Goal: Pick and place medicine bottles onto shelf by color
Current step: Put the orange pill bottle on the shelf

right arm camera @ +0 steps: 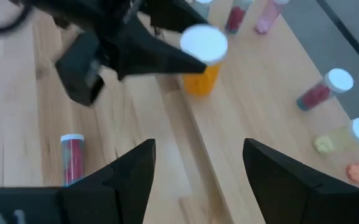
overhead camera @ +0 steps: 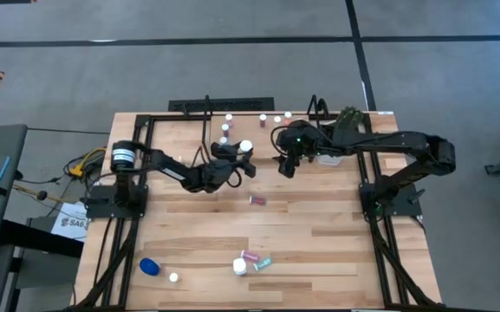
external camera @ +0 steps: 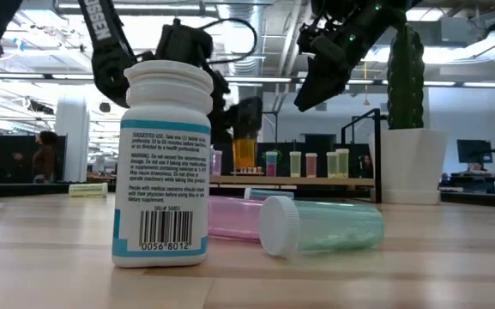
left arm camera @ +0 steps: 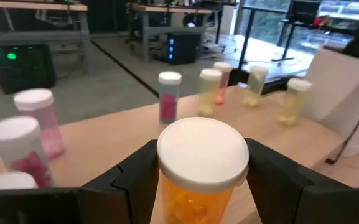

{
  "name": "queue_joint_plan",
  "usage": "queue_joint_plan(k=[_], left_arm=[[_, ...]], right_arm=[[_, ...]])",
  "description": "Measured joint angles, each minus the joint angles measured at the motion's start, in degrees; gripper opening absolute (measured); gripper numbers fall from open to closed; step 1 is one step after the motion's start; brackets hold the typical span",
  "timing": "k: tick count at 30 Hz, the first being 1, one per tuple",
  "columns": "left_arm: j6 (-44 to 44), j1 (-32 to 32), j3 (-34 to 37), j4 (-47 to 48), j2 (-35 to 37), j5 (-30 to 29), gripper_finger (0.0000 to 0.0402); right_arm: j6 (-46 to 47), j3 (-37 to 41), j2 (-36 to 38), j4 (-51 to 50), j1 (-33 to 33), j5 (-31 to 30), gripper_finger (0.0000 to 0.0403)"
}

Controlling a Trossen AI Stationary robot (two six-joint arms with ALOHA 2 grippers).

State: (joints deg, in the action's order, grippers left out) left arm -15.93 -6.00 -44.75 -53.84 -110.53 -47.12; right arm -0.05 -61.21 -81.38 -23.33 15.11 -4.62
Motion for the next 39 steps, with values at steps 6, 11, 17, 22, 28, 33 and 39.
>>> queue_joint_plan(k=[6,11,17,22,28,33,39], left_arm=[[0.05,0.0,-2.63,-0.02,-3.99,-4.52,0.0194],[-1.94,-0.07,-3.48,2.78,-4.08,-10.94,0.0194],[-3.07,-0.08,-3.59,4.55,-4.08,-14.46,0.0194],[-3.6,-0.07,-3.61,5.25,-4.06,-14.66,0.0194],[-3.62,-0.07,-3.61,5.31,-4.06,-14.64,0.0205],[-1.28,-0.08,-3.53,5.87,-4.06,-14.37,0.0225],[-0.16,-0.11,-3.52,5.17,-4.06,-14.66,0.0246]], right_arm=[[-0.29,0.0,0.0,-0.18,-0.81,0.02,0.0265],[-0.38,0.0,0.0,-0.33,-1.81,0.04,0.0265],[-0.38,0.0,0.0,-0.4,-2.83,0.08,0.0265],[-0.35,0.0,0.0,-0.66,-3.12,0.16,0.0265],[0.06,0.02,0.0,-2.35,-3.12,0.17,0.0265],[0.2,0.02,0.0,-2.94,-3.13,0.15,0.0265],[1.16,0.03,0.2,-4.22,-3.12,0.17,0.0265]])
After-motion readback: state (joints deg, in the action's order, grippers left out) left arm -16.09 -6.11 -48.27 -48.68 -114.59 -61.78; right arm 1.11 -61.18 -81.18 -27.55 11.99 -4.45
